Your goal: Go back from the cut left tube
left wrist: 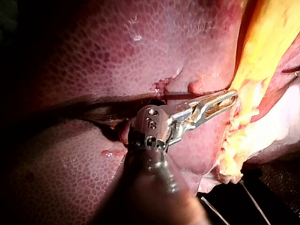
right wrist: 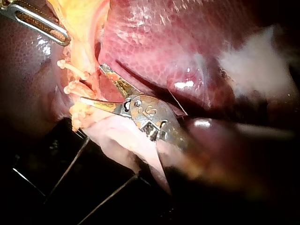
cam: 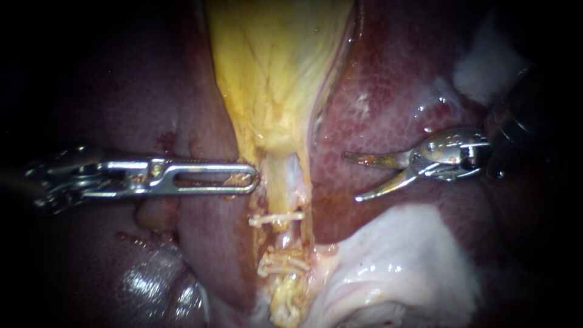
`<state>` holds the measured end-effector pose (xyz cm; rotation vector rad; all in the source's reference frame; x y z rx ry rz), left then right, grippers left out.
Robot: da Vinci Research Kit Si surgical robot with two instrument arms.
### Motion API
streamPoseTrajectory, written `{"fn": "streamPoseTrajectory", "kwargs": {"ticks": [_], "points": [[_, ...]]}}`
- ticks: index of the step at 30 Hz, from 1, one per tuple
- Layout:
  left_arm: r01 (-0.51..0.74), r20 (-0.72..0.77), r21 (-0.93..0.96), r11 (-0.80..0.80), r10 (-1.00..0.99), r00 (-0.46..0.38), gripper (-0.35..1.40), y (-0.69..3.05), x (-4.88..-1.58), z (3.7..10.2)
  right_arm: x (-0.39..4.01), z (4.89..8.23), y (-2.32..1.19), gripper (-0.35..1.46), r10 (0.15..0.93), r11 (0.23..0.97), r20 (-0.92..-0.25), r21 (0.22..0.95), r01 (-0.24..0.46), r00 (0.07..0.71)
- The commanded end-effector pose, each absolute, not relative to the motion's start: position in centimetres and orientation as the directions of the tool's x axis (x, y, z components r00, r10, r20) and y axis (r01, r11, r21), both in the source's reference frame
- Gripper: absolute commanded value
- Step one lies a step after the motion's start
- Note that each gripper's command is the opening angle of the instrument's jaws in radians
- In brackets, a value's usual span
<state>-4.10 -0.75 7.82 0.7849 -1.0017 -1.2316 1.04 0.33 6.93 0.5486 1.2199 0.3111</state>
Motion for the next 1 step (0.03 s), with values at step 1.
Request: {"fn": "streamPoseTrajectory", "kwargs": {"ticks": [1], "points": [[0.379,0.184,0.907,0.185,-0.982,0.038,-0.35,-0.74,-4.07,7.8,1.05,6.92,0.33,1.43,0.508,0.83,-0.798,0.554,0.065,0.324]]}}
